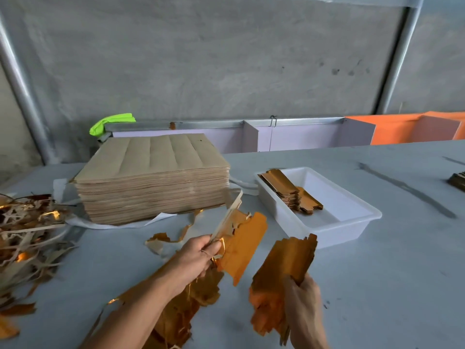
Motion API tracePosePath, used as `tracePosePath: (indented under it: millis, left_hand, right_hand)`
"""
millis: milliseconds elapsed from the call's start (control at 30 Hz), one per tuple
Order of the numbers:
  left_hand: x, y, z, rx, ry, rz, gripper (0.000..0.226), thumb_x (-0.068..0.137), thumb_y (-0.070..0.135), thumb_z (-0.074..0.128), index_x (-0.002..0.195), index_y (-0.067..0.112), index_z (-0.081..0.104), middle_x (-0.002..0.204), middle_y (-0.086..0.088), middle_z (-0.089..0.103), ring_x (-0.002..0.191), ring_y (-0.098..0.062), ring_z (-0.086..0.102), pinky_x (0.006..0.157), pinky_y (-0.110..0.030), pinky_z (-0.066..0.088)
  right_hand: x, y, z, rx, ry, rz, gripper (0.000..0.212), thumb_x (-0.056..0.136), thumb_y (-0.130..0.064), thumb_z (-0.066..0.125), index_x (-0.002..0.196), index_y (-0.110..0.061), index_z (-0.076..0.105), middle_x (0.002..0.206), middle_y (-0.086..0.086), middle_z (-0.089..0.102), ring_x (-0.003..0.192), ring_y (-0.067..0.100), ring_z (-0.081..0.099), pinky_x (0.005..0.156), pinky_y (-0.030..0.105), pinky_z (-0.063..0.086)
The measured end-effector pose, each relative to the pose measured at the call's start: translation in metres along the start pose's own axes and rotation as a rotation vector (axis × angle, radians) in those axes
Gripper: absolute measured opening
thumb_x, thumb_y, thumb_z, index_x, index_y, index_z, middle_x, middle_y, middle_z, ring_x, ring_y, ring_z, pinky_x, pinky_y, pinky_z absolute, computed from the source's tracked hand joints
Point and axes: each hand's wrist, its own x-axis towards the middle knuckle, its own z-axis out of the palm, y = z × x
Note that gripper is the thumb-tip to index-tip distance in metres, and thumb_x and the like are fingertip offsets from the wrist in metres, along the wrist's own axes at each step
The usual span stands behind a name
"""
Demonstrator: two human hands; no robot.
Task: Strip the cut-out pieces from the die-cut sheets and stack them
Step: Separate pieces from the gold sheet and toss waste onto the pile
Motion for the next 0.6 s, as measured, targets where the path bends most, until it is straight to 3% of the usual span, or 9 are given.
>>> tracePosePath:
  millis: [67, 133, 233, 367, 433, 500, 600]
  left_hand:
    - [-0.005, 0.005, 0.013, 0.082, 0.013, 0.034, 0.02, 0.098, 0.031, 0.047, 0.093, 0.019, 0.062, 0.05, 0.012, 0.044, 0.044, -0.002, 0.042, 0.045, -0.016, 0.035]
    - [-0.006, 0.008, 0.029, 0.346, 0.084, 0.107, 0.022, 0.098, 0.033, 0.047, 0.085, 0.02, 0.059, 0.058, 0.012, 0.05, 0.054, -0.002, 0.048, 0.047, -0.015, 0.034]
    - [-0.008, 0.004, 0.044, 0.624, 0.229, 0.186, 0.024, 0.098, 0.034, 0.045, 0.079, 0.021, 0.052, 0.072, 0.007, 0.052, 0.068, -0.01, 0.05, 0.056, -0.021, 0.033]
    - [-0.009, 0.0, 0.052, 0.609, 0.184, 0.219, 0.021, 0.096, 0.033, 0.047, 0.09, 0.018, 0.06, 0.082, 0.006, 0.061, 0.074, -0.01, 0.056, 0.062, -0.019, 0.038]
    - [-0.01, 0.001, 0.054, 0.577, 0.177, 0.244, 0.024, 0.097, 0.035, 0.046, 0.088, 0.019, 0.061, 0.08, 0.007, 0.062, 0.071, -0.006, 0.056, 0.062, -0.014, 0.039]
    - [-0.009, 0.0, 0.053, 0.566, 0.225, 0.246, 0.031, 0.099, 0.033, 0.044, 0.071, 0.022, 0.052, 0.066, 0.011, 0.053, 0.059, -0.003, 0.05, 0.053, -0.009, 0.035]
    - [-0.005, -0.003, 0.045, 0.451, 0.285, 0.098, 0.034, 0.1, 0.027, 0.041, 0.07, 0.016, 0.052, 0.068, 0.002, 0.061, 0.062, -0.011, 0.056, 0.057, -0.02, 0.043]
  right_hand:
    - [-0.003, -0.002, 0.017, 0.004, -0.075, -0.004, 0.017, 0.092, -0.006, 0.047, 0.086, -0.007, 0.064, 0.077, 0.014, 0.07, 0.072, 0.029, 0.067, 0.069, 0.043, 0.057]
    - [-0.006, -0.004, 0.027, 0.107, -0.156, 0.026, 0.021, 0.094, -0.007, 0.048, 0.082, -0.004, 0.065, 0.069, 0.013, 0.07, 0.063, 0.024, 0.068, 0.054, 0.033, 0.056]
    - [-0.012, -0.003, 0.032, 0.234, -0.189, 0.053, 0.031, 0.1, -0.024, 0.044, 0.087, -0.007, 0.067, 0.076, 0.011, 0.073, 0.074, 0.024, 0.071, 0.058, 0.03, 0.055]
    - [-0.016, -0.001, 0.03, 0.249, -0.244, -0.039, 0.037, 0.095, -0.042, 0.046, 0.09, -0.015, 0.07, 0.08, 0.003, 0.075, 0.077, 0.015, 0.071, 0.057, 0.019, 0.053]
    - [-0.015, -0.001, 0.029, 0.205, -0.205, -0.043, 0.029, 0.093, -0.037, 0.055, 0.087, -0.012, 0.07, 0.078, 0.007, 0.074, 0.072, 0.019, 0.071, 0.054, 0.022, 0.053]
    - [-0.013, 0.002, 0.027, 0.183, -0.138, 0.029, 0.018, 0.094, -0.022, 0.056, 0.09, -0.007, 0.065, 0.08, 0.015, 0.071, 0.073, 0.03, 0.068, 0.058, 0.036, 0.056]
    - [-0.014, 0.005, 0.023, 0.168, -0.133, 0.081, 0.012, 0.092, -0.011, 0.054, 0.088, -0.007, 0.065, 0.075, 0.01, 0.071, 0.074, 0.028, 0.066, 0.061, 0.036, 0.053]
